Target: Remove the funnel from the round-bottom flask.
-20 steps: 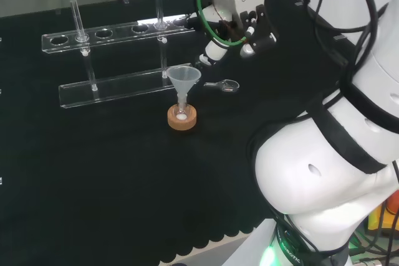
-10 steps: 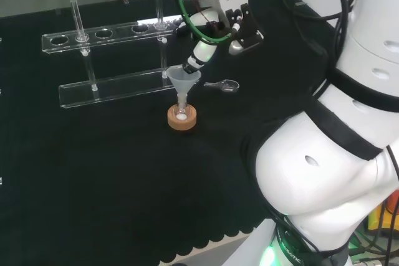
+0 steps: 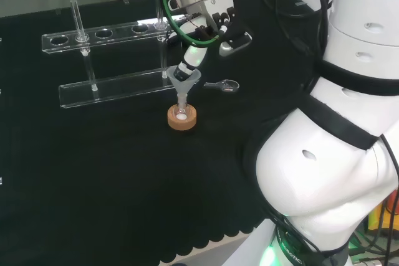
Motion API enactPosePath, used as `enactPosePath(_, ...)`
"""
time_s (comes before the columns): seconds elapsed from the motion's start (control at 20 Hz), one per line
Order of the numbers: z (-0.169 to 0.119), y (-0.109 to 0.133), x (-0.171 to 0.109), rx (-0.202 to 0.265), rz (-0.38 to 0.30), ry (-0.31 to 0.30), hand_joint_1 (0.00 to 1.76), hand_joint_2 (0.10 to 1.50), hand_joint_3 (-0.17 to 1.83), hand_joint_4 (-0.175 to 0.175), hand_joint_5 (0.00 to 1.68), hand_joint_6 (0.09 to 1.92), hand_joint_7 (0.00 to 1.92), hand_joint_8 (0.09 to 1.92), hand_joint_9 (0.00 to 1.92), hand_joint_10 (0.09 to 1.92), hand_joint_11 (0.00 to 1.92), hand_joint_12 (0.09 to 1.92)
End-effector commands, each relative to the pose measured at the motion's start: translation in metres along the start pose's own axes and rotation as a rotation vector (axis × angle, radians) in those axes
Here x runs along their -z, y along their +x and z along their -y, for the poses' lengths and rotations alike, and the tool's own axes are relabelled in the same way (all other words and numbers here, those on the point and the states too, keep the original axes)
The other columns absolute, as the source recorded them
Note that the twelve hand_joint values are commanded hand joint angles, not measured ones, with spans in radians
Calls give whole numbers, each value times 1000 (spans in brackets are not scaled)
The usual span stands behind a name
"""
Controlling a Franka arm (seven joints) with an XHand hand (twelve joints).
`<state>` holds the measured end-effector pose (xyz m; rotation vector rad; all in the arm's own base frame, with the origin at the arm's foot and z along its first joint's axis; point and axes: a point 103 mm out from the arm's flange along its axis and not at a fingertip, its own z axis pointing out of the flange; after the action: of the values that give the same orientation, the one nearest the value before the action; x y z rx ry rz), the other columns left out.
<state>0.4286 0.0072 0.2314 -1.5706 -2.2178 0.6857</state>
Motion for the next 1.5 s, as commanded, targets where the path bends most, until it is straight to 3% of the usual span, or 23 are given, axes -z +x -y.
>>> enactPosePath(0.05,-4,2,-5,16,18,29,515,608,446,47,0,87,0,177,0,868,295,1521)
enactPosePath(0.6,-14,5,-16,3,74,51,623,627,416,46,0,87,0,204,36,903,329,1510)
enactPosePath(1.1,-20,5,-21,2,86,73,719,622,481,47,62,87,0,366,129,858,361,1489)
enactPosePath(1.5,-22,7,-22,3,98,79,756,600,575,46,136,87,0,533,323,744,370,1483)
